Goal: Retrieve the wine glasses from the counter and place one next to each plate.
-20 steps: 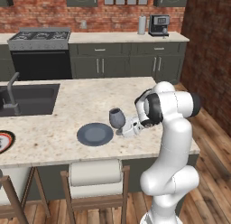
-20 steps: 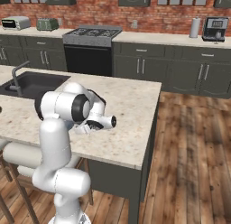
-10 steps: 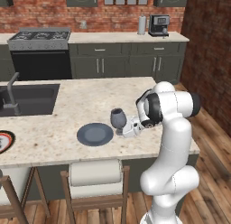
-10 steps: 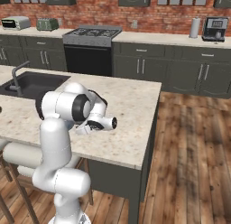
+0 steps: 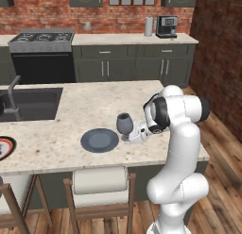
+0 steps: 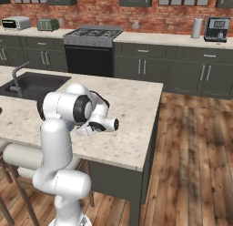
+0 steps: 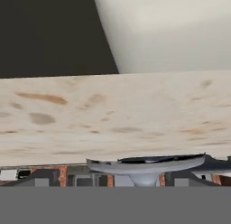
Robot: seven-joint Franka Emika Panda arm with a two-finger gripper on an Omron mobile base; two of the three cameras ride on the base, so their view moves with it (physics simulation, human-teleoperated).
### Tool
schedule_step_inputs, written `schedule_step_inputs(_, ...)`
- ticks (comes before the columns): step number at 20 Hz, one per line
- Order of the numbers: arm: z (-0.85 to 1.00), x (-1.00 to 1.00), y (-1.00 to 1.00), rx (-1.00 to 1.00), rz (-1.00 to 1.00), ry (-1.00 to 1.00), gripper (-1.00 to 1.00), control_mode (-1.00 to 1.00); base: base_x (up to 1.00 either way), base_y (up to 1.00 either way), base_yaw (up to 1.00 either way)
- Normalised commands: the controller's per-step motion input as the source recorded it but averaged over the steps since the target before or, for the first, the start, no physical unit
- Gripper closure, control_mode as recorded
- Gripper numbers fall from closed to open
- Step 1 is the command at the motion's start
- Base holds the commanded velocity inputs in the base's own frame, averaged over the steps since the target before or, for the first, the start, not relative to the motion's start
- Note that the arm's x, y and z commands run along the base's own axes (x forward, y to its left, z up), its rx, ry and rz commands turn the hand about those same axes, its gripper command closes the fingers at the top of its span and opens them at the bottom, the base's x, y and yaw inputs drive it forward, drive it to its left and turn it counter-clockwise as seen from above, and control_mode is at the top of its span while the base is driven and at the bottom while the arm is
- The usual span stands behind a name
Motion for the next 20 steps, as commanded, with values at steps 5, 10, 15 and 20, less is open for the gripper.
schedule_step_inputs(5, -0.34, 0.0, -0.39, -0.03, 0.0, 0.01, -1.0, -1.0, 0.0, 0.0, 0.0)
schedule_step_inputs(10, -0.4, 0.0, -0.46, -0.04, 0.0, 0.02, -1.0, -1.0, 0.0, 0.0, 0.0)
schedule_step_inputs(15, -0.5, 0.0, -0.64, -0.06, 0.0, 0.01, -1.0, -1.0, 0.0, 0.0, 0.0)
schedule_step_inputs(20, -0.25, -0.01, -0.57, -0.02, 0.0, -0.01, -1.0, -1.0, 0.0, 0.0, 0.0)
